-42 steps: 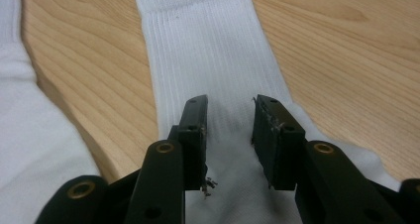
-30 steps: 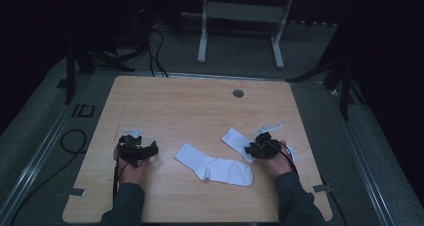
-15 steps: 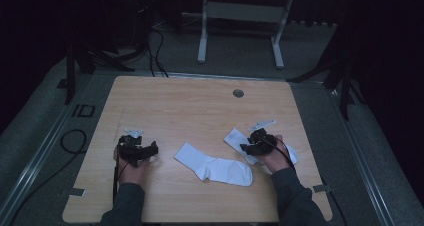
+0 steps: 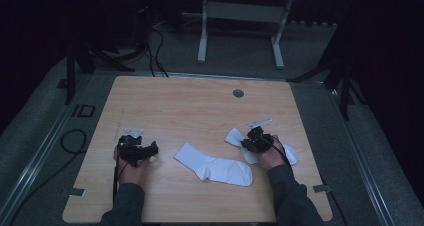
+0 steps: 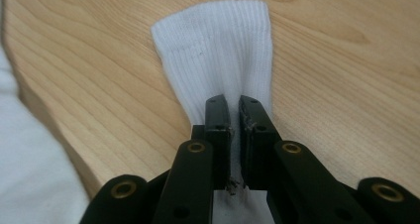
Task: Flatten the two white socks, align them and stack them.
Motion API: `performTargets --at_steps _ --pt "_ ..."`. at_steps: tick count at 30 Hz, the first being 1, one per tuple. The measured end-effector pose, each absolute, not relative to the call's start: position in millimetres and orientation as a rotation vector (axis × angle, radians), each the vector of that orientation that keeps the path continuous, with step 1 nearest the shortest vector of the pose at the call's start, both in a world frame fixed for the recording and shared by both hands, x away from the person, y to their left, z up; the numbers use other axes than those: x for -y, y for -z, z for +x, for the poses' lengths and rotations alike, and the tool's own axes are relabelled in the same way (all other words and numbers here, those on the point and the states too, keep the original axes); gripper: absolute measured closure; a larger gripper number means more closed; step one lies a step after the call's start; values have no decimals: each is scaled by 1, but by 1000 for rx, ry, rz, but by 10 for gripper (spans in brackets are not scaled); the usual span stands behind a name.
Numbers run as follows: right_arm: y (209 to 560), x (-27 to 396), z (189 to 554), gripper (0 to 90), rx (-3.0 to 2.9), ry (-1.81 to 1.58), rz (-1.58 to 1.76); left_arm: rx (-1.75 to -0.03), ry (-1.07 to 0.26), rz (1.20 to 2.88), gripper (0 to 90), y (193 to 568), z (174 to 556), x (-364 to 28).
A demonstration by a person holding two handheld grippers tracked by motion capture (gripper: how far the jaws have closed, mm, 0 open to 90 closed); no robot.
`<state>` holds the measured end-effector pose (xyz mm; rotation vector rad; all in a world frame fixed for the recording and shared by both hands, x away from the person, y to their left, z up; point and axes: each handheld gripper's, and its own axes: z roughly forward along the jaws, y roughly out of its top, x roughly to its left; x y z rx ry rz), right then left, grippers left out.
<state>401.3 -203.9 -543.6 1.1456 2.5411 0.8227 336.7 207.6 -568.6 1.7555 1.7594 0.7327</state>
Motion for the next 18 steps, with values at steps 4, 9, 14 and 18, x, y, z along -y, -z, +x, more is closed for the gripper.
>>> performTargets --at_steps 4,9,14,18 --pt "534 206 398 839 -2526 -897 1157 -1759 -733 1756 138 569 337 -208" --pt "498 209 389 837 -2483 -1036 1114 -1758 -732 1757 138 569 337 -207" --pt "464 212 381 835 -2424 -1130 1056 -1757 -731 1753 138 569 337 -207" --pt "444 216 375 836 -2387 -1203 1022 -1755 -731 1764 138 568 337 -208"
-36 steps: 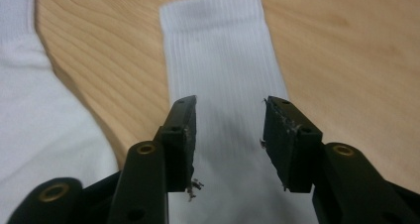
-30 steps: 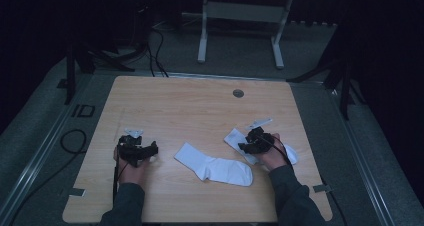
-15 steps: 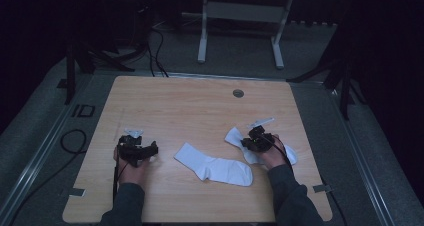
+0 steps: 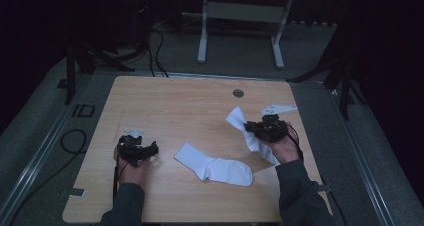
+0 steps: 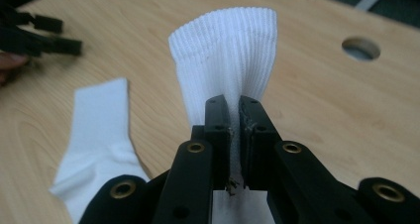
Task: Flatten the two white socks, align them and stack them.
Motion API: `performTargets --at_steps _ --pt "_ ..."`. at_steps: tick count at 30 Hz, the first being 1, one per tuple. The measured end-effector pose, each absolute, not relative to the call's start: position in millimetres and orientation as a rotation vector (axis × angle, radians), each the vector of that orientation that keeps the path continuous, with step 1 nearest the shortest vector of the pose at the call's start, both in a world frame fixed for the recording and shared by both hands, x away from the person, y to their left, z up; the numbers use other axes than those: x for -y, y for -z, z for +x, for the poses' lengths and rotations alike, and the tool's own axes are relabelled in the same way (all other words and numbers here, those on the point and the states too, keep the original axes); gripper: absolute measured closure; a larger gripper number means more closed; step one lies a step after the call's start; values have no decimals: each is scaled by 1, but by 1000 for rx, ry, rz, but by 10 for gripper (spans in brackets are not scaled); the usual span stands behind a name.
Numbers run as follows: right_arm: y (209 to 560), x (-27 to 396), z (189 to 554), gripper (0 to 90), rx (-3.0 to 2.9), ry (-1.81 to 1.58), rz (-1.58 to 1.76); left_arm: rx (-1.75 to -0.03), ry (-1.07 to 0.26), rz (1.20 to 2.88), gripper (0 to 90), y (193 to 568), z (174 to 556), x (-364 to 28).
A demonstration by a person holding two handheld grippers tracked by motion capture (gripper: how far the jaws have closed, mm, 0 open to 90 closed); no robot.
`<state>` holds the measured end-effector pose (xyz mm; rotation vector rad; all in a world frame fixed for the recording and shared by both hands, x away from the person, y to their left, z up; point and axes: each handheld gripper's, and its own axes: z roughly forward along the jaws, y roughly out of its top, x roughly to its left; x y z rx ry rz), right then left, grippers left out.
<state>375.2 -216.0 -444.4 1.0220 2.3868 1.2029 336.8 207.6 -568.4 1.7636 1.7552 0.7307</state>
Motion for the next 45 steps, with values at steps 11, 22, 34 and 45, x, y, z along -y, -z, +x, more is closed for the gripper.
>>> performTargets --at_steps 11,22,34,45 --pt "401 216 350 836 -2322 -1331 892 -1757 -729 1759 138 568 337 -207" --pt "389 199 307 831 -2394 -1381 756 -1757 -731 1760 138 569 337 -207" --pt "447 142 314 830 -2536 -1316 763 -1757 -730 1757 138 569 337 -207" --pt "492 105 322 828 -2593 -1223 858 -1753 -747 1742 217 568 331 -206"
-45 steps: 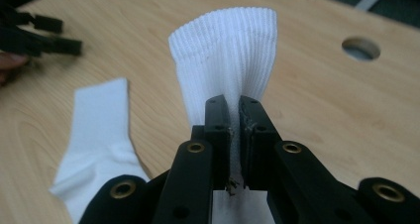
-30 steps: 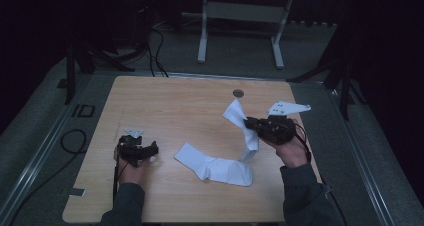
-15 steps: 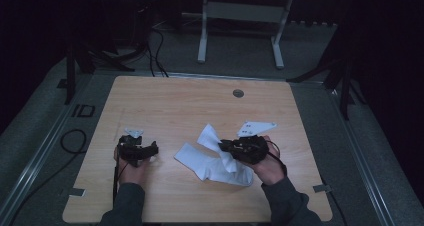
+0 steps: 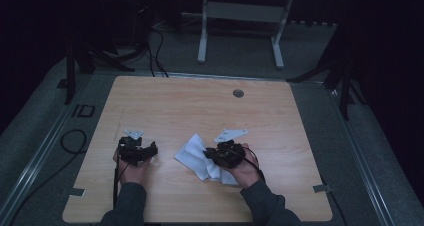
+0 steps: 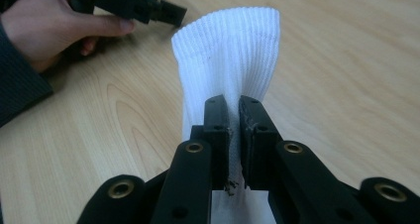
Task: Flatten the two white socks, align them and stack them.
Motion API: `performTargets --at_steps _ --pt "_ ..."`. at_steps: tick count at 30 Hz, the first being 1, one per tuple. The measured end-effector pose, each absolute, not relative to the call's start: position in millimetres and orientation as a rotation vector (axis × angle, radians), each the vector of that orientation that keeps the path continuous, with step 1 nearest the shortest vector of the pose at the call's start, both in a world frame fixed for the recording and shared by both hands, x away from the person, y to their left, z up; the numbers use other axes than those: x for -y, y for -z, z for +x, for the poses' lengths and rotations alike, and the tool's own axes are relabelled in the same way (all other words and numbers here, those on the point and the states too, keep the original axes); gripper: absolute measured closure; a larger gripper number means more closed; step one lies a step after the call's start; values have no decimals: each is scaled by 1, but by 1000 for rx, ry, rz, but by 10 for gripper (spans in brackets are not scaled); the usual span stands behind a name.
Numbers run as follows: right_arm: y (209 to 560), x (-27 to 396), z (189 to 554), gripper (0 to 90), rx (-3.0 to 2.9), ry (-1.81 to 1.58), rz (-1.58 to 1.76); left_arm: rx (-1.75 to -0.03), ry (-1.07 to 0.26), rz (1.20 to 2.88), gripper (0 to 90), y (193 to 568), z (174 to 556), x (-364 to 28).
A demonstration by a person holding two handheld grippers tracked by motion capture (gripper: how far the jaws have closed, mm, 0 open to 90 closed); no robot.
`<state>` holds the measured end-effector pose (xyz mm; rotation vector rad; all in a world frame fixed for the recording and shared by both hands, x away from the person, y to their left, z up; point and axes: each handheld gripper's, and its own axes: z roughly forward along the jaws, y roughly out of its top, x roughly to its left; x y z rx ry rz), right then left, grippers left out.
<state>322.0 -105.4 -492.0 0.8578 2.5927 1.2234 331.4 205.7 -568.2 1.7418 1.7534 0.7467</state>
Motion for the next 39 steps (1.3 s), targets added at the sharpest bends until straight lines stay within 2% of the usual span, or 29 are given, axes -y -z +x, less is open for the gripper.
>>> performTargets --at_steps 4,9,11,15,18,20,25,31,39 --pt "504 91 326 829 -2616 -1192 885 -1751 -750 1736 256 568 330 -206" --pt "516 78 331 828 -2640 -1164 912 -1741 -743 1744 397 566 327 -205" --pt "519 74 332 828 -2650 -1148 920 -1730 -733 1756 473 564 326 -204" --pt "528 70 334 826 -2656 -1109 944 -1692 -714 1798 702 562 324 -200" --pt "533 68 336 826 -2662 -1095 956 -1643 -704 1839 813 562 323 -194" --pt "535 66 336 827 -2665 -1083 959 -1606 -692 1874 851 561 322 -190" --pt "537 64 337 824 -2675 -1090 956 -1538 -649 1910 890 560 320 -181" --pt "539 63 338 809 -2668 -1086 981 -1476 -624 1931 891 557 317 -175" --pt "545 62 340 751 -2668 -1064 1004 -1304 -592 1959 891 547 304 -152"
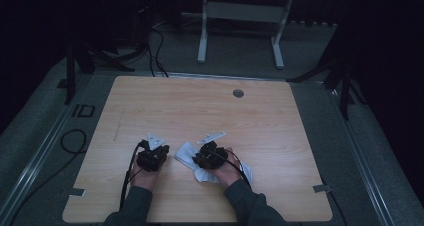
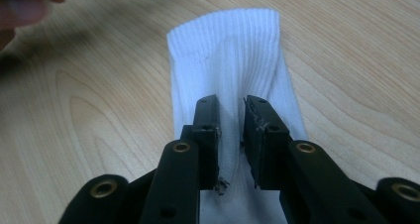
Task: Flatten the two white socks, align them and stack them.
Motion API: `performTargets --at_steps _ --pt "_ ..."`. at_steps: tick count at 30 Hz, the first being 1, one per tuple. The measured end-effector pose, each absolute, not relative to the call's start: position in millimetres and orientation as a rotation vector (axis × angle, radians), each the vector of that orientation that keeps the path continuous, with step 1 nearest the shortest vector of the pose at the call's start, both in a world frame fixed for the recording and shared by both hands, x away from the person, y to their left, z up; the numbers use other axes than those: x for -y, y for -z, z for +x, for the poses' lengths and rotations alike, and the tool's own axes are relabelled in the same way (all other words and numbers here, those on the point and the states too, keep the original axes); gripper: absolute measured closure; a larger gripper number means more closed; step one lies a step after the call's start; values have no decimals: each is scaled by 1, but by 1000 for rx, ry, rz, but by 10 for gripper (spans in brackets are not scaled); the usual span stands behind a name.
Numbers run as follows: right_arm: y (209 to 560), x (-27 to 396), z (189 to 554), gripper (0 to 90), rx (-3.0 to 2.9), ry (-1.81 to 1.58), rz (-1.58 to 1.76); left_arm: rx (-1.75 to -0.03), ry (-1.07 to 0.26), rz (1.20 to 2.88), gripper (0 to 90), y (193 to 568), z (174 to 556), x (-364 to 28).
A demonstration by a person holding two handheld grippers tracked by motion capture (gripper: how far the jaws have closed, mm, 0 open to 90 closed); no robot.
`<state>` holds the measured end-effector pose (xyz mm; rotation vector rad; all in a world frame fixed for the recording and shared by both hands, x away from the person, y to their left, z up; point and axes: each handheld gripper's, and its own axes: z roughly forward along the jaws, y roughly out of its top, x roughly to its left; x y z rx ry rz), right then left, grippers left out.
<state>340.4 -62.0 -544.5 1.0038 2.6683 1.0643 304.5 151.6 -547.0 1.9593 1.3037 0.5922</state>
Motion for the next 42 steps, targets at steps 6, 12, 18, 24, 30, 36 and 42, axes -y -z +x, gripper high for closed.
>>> performTargets --at_steps 6,12,18,24,30,36,42 --pt "546 62 341 742 -2671 -1060 1007 -1173 -582 2007 891 546 300 -123" --pt "547 62 341 734 -2676 -1055 1004 -1160 -584 2062 891 552 303 -109" --pt "544 64 340 616 -2700 -1058 994 -1206 -534 2074 894 556 309 -114" --pt "529 80 336 582 -2658 -1083 979 -1215 -523 2076 895 556 309 -115" --pt "518 106 328 624 -2611 -1042 945 -1221 -522 2075 895 556 309 -114" --pt "519 132 317 706 -2615 -985 953 -1228 -527 2083 895 556 308 -114" --pt "538 142 305 752 -2665 -838 913 -1238 -521 2082 895 555 307 -114"
